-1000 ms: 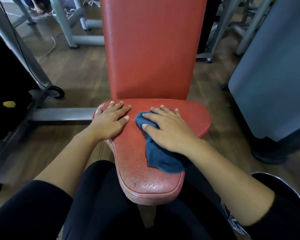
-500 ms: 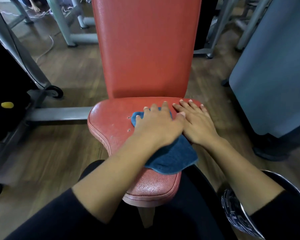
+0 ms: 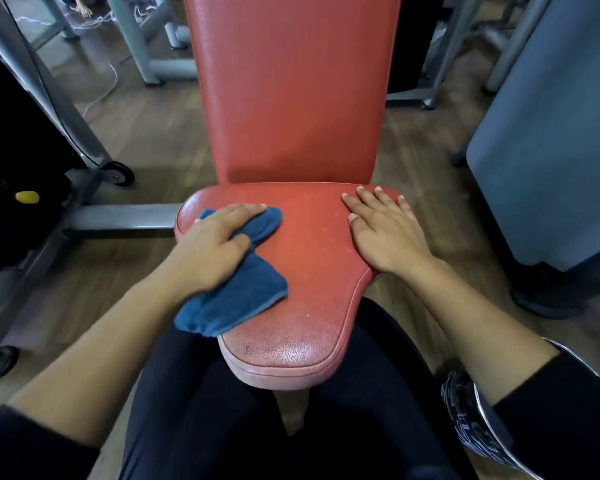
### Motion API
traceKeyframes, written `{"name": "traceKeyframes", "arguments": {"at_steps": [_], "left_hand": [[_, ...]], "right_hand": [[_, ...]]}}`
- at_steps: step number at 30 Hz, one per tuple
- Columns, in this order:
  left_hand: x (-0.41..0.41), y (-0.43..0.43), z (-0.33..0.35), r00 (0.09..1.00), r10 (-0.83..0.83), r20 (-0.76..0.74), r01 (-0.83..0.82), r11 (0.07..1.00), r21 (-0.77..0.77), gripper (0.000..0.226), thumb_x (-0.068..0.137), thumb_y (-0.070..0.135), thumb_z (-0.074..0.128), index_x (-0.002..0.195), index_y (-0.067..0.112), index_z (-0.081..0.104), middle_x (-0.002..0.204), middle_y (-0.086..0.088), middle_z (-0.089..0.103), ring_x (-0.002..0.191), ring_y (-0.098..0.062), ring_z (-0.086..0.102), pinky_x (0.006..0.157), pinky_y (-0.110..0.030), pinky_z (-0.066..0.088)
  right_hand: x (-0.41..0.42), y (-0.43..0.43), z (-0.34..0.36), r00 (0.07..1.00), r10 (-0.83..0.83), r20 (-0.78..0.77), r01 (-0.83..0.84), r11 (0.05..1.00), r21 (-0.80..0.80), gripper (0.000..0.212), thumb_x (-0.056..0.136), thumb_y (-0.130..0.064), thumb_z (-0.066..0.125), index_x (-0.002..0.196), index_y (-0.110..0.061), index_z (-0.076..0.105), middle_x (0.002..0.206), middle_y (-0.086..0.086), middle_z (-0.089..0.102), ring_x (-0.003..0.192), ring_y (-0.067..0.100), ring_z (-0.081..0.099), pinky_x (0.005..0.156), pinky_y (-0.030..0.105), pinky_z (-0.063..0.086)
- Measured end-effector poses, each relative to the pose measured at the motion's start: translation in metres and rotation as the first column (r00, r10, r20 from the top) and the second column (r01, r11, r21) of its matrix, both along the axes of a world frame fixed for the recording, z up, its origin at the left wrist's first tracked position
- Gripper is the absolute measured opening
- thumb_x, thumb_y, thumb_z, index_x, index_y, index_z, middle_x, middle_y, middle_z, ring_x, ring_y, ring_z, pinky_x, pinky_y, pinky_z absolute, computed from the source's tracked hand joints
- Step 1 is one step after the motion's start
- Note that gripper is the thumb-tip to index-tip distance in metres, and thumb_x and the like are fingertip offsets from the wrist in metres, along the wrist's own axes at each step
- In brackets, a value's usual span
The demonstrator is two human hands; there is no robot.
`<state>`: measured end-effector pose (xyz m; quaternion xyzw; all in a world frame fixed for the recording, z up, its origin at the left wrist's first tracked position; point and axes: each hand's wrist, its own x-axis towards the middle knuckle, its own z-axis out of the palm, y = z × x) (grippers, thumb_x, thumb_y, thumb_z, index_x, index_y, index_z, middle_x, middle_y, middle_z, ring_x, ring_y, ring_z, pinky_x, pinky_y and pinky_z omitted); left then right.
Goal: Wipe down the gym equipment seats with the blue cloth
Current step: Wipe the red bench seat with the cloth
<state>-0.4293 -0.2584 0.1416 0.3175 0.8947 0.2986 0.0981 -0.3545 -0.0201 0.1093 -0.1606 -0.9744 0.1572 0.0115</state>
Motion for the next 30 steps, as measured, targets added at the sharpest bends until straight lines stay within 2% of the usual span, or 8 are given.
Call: {"name": "traceKeyframes", "arguments": {"at_steps": [2,5,10,14,17,21,24,30], "left_hand": [[0.002,0.003,0.001,0.999,-0.030,0.025,0.029,0.998,0.051,0.066,0.069,0.022,0.041,0.133,0.032,0.051,0.140,0.014,0.048,0.132,-0.003,0.037,0.109,-0.014,0.018],[0.026,0.003,0.005,0.975,-0.217,0.046,0.208,0.967,0.149,0.057,0.070,0.021,0.051,0.124,0.037,0.057,0.133,0.019,0.053,0.128,0.005,0.041,0.113,-0.021,0.025],[0.061,-0.020,0.010,0.881,-0.470,-0.047,0.466,0.848,0.252,0.033,0.082,0.023,0.064,0.114,0.019,0.069,0.129,0.003,0.059,0.126,-0.011,0.051,0.110,-0.030,0.033],[0.046,-0.033,0.006,0.879,-0.476,0.037,0.437,0.833,0.340,0.032,0.084,0.020,0.064,0.115,0.015,0.069,0.129,0.003,0.061,0.126,-0.016,0.051,0.113,-0.040,0.031],[0.025,-0.018,0.008,0.899,-0.433,0.063,0.397,0.868,0.298,0.037,0.086,0.024,0.062,0.123,0.022,0.064,0.131,0.010,0.059,0.129,-0.008,0.048,0.114,-0.040,0.029],[0.027,0.018,0.013,0.884,-0.468,-0.010,0.462,0.869,0.175,0.040,0.084,0.019,0.061,0.124,0.026,0.063,0.130,0.012,0.059,0.127,0.002,0.046,0.112,-0.029,0.032],[0.053,0.029,0.018,0.848,-0.524,-0.084,0.531,0.839,0.119,0.043,0.082,0.019,0.061,0.124,0.027,0.063,0.131,0.012,0.058,0.124,0.002,0.047,0.108,-0.027,0.033],[0.073,-0.012,0.013,0.822,-0.561,-0.102,0.569,0.798,0.200,0.040,0.083,0.008,0.063,0.121,0.021,0.065,0.134,0.004,0.055,0.129,-0.008,0.047,0.110,-0.037,0.035]], "right_hand": [[-0.001,0.000,0.000,1.000,0.000,0.000,0.000,1.000,0.005,0.048,0.101,-0.034,0.024,0.150,-0.034,0.025,0.160,-0.007,0.015,0.148,0.015,0.005,0.119,0.040,-0.003],[0.000,0.000,0.000,1.000,-0.002,-0.005,0.002,1.000,0.006,0.048,0.102,-0.033,0.026,0.149,-0.034,0.026,0.160,-0.006,0.016,0.148,0.015,0.006,0.119,0.040,-0.003],[0.002,0.002,0.000,1.000,0.007,-0.011,-0.007,1.000,0.011,0.048,0.102,-0.033,0.027,0.149,-0.034,0.027,0.160,-0.006,0.016,0.148,0.015,0.006,0.119,0.040,-0.002],[-0.003,0.001,-0.001,1.000,0.004,0.009,-0.004,1.000,0.022,0.048,0.101,-0.033,0.024,0.149,-0.035,0.025,0.160,-0.006,0.014,0.148,0.015,0.005,0.120,0.040,-0.003],[-0.004,0.000,-0.001,1.000,-0.010,0.008,0.010,1.000,0.029,0.048,0.101,-0.033,0.025,0.149,-0.035,0.026,0.160,-0.006,0.015,0.148,0.016,0.006,0.120,0.040,-0.002],[-0.005,-0.001,-0.002,1.000,-0.019,0.011,0.018,0.999,0.051,0.048,0.101,-0.032,0.027,0.149,-0.035,0.026,0.160,-0.006,0.016,0.148,0.016,0.008,0.119,0.041,-0.001],[-0.005,-0.001,-0.002,1.000,-0.019,0.006,0.019,0.998,0.057,0.048,0.101,-0.032,0.028,0.149,-0.035,0.027,0.159,-0.006,0.017,0.148,0.017,0.009,0.119,0.042,0.000],[-0.005,-0.003,0.000,0.999,-0.024,0.033,0.022,0.999,0.049,0.049,0.101,-0.033,0.025,0.149,-0.036,0.025,0.160,-0.006,0.014,0.148,0.016,0.006,0.119,0.041,-0.002]]}}
